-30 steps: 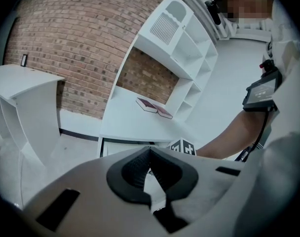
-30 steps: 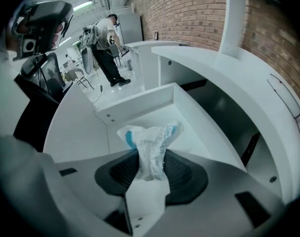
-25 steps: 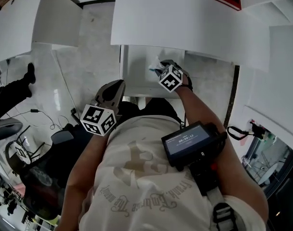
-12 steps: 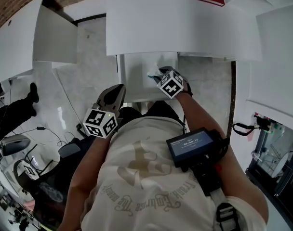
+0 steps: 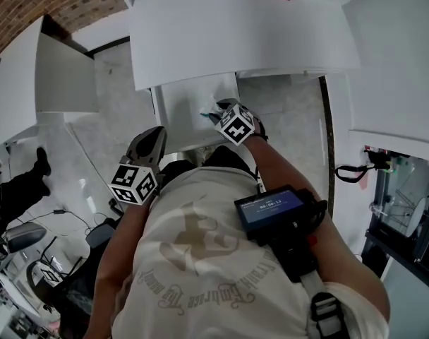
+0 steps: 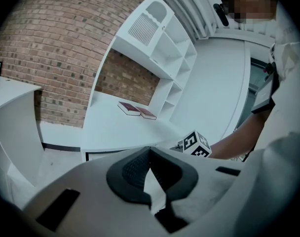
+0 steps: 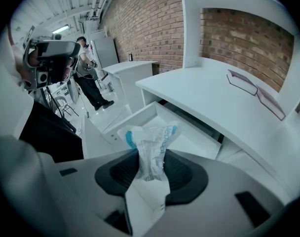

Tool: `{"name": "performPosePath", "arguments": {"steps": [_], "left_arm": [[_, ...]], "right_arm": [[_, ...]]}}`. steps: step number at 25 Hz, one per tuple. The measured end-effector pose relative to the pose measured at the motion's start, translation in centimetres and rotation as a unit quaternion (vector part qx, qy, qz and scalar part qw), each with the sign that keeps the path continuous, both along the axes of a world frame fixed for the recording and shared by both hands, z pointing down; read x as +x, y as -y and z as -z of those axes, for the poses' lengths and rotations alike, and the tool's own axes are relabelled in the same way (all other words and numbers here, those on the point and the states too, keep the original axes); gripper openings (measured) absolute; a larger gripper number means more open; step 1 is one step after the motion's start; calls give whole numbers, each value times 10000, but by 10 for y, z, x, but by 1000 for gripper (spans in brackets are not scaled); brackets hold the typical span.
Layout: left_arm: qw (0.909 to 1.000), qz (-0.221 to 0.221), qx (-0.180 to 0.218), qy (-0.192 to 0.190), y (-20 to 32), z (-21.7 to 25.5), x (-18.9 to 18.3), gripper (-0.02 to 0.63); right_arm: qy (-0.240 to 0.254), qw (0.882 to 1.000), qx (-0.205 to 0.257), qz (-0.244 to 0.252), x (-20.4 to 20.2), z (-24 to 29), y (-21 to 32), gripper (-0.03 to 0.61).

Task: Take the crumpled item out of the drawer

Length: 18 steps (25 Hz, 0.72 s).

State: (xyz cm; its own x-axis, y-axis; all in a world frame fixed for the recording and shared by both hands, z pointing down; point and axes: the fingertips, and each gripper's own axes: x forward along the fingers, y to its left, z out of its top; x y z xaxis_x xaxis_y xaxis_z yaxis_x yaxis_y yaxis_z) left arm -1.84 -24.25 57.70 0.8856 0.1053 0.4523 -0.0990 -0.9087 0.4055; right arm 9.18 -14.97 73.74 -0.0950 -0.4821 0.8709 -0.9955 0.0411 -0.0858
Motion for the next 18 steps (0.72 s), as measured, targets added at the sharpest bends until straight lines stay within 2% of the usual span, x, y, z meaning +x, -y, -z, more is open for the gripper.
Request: {"name": "performPosePath", "arguments": {"steps": [18], "left_arm": [[9986,-434,103,-268,-19,21,22,20]], "right_arm": [[92,9951,749,-645,4,57,-11,170]]}}
